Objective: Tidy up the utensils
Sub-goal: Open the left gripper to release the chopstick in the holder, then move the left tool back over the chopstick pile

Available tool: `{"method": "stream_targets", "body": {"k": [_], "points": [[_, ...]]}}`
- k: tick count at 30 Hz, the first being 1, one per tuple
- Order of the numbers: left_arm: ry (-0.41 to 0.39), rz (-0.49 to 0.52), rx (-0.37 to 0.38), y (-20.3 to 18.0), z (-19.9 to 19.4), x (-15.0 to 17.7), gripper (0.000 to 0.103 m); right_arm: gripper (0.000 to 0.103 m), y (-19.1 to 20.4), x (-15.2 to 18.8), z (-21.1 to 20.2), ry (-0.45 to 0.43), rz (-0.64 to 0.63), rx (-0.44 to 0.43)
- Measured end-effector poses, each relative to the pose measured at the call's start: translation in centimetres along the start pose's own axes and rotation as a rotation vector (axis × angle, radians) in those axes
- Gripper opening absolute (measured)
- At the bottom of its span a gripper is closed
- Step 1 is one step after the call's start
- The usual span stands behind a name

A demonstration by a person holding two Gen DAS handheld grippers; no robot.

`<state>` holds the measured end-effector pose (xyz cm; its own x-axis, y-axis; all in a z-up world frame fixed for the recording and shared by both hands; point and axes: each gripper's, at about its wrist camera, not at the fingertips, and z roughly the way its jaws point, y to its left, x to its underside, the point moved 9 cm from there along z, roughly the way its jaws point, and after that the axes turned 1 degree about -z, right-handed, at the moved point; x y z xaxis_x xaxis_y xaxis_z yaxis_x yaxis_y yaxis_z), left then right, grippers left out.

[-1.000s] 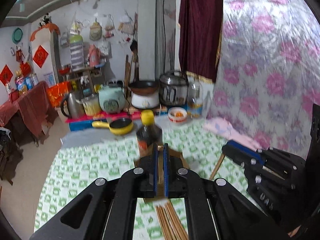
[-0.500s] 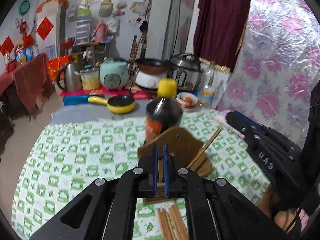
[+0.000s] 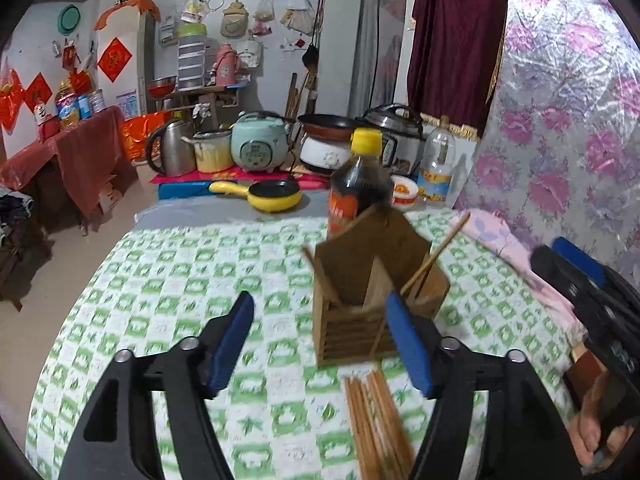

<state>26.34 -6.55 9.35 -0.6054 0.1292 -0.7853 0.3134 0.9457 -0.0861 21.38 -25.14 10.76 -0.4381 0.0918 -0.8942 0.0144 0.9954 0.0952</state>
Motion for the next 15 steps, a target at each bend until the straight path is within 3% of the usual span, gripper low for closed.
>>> {"method": "stream_targets", "body": {"k": [3, 6, 10, 15], "points": [[0.04, 0.014, -0.018, 0.4, -0.6, 3.9, 0.077, 0.077, 0.5, 3.9, -1.7, 0.037, -0.042, 0.002], [0.096, 0.031, -0.022, 0.4, -0.6, 7.8, 0.082, 0.081, 0.6, 8.3, -2.5, 0.097, -0.048, -0.007], [0.207, 0.074, -0.015, 0.2, 0.1, 14.6, 0.082, 0.083, -0.1, 13.3, -2.1, 0.194, -0.016, -0.029], [0.306, 0.141, 0.025, -0.8, 0.3, 19.8, 0.082, 0.083, -1.2, 17.6, 0.0, 0.343, 0.064, -0.052]]}}
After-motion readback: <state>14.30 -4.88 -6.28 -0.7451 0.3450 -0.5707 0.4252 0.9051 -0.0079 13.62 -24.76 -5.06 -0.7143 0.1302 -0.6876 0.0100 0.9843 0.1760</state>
